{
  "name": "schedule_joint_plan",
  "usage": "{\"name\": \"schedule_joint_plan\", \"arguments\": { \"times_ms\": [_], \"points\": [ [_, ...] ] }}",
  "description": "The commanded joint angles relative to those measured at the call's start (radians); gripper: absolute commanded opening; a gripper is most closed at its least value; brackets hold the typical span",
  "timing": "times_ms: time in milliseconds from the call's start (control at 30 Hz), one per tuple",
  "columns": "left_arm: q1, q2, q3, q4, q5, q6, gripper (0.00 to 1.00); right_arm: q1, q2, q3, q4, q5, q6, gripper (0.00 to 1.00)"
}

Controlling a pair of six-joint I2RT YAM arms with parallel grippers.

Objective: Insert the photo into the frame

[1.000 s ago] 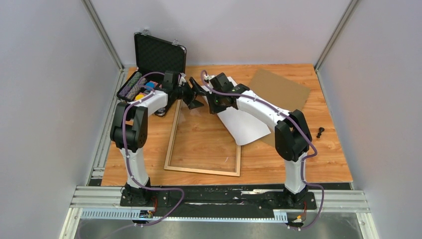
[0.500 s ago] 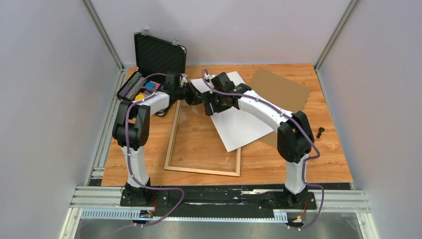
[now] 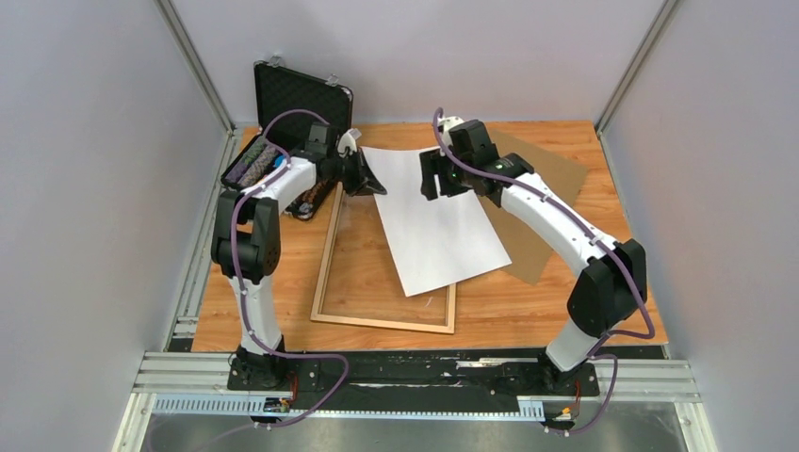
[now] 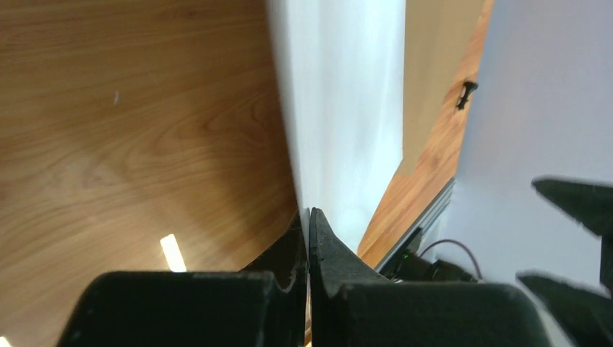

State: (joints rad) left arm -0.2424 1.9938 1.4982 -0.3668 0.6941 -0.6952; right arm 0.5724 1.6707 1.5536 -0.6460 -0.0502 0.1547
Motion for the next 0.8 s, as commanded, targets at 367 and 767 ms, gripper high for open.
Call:
{"name": "schedule_joint_plan", "arguments": {
  "times_ms": [367, 767],
  "points": [
    [0.076, -0.017, 0.170, -0.629, -0.106, 0.755, 0.00, -0.046, -0.123, -0.170, 0.125, -0.009, -0.055, 0.67],
    [0.080, 0.084, 0.313, -0.640, -0.227, 0.809, 0.00, -0.047, -0.151, -0.211, 0.149, -0.023, -0.072, 0.67]
  ]
}}
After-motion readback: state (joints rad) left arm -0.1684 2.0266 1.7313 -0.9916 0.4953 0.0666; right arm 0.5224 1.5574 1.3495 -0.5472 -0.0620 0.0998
